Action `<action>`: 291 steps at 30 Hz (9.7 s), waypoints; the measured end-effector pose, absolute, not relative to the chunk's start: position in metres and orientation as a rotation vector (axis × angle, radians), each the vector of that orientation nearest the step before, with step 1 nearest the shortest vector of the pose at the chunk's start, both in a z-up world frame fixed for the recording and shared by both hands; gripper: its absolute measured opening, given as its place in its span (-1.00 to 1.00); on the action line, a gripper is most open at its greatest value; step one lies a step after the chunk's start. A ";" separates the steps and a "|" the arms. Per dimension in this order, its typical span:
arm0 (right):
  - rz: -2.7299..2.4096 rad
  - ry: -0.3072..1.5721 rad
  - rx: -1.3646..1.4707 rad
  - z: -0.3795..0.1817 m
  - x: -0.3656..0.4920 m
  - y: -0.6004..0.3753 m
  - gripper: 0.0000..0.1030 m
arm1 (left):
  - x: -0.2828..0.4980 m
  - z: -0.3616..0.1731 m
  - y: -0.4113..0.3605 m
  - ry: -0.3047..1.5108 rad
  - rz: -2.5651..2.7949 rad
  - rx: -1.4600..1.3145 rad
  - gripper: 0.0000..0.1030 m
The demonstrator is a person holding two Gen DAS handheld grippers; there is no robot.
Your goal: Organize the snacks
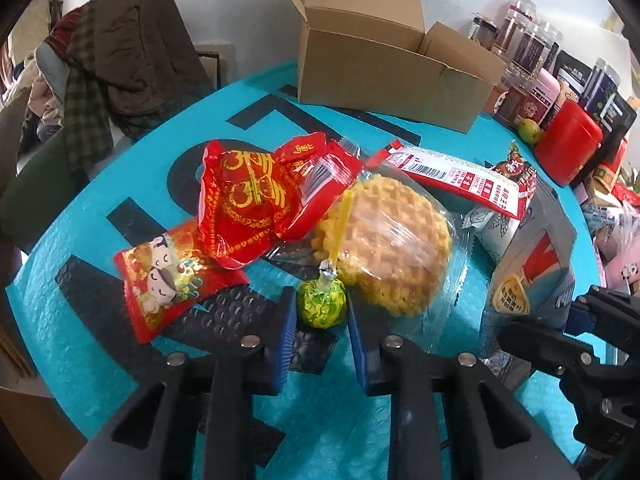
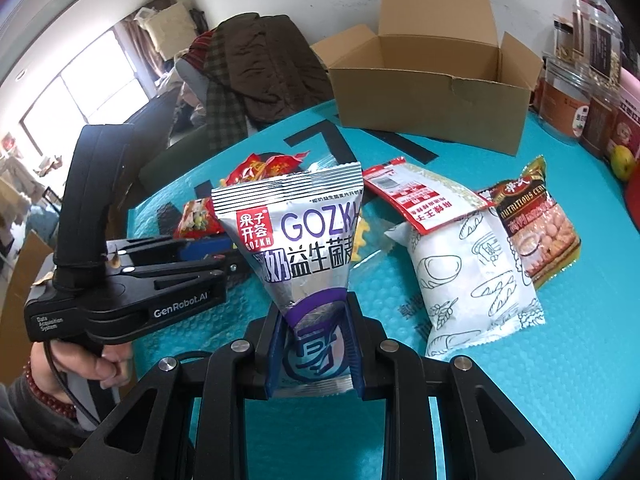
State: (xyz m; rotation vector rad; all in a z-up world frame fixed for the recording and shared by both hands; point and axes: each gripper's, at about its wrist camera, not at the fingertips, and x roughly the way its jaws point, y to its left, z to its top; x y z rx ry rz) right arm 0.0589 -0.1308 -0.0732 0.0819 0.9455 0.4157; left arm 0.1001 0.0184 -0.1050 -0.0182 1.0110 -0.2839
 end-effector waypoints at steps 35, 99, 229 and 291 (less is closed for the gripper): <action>0.376 0.938 0.118 -0.072 0.031 -0.151 -0.48 | 0.044 -0.085 -0.010 0.978 -0.375 0.059 -0.54; 0.290 0.579 0.169 0.040 0.277 -0.232 -0.48 | 0.306 0.039 -0.072 0.678 -0.357 0.073 -0.54; 0.265 0.581 -0.006 0.065 0.050 -0.151 0.36 | 0.054 0.081 0.005 0.608 -0.262 0.115 0.34; 0.429 1.014 -0.213 -0.112 0.163 -0.070 0.97 | 0.139 -0.102 0.099 1.045 -0.392 -0.131 0.34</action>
